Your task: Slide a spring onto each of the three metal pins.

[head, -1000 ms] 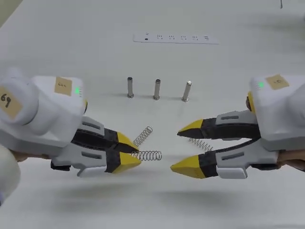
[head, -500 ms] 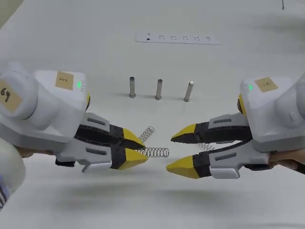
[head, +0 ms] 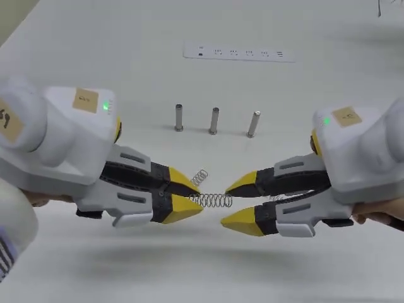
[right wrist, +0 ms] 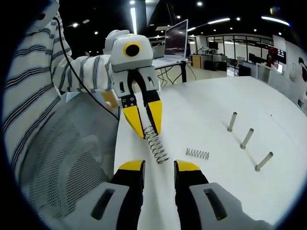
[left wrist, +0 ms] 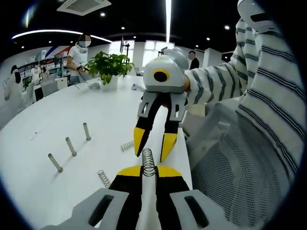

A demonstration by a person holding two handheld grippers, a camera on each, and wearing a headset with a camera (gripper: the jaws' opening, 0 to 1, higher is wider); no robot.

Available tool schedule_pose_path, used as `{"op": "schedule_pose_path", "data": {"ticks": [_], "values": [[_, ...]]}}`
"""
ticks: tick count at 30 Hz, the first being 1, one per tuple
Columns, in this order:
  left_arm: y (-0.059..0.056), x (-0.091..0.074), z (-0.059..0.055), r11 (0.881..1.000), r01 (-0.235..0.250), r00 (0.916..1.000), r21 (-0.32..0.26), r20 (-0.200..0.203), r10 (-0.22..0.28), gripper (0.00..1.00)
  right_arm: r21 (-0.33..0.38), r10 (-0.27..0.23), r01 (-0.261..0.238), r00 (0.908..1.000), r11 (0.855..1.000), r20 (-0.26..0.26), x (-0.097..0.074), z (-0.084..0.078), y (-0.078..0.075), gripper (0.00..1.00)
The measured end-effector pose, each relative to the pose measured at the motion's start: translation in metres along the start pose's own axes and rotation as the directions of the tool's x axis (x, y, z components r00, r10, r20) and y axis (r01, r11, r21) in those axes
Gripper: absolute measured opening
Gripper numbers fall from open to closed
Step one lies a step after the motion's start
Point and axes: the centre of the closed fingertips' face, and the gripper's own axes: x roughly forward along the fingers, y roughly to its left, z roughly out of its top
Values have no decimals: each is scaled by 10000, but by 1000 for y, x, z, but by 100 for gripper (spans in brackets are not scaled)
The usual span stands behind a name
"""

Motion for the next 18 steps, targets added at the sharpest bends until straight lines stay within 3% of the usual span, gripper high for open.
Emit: {"op": "schedule_pose_path", "data": {"ticks": [18], "values": [[-5,4,-8,9994,297,9994,-165,-182,-300,1,-56,342,-342,9994,9994,48,1,0,4,13]]}}
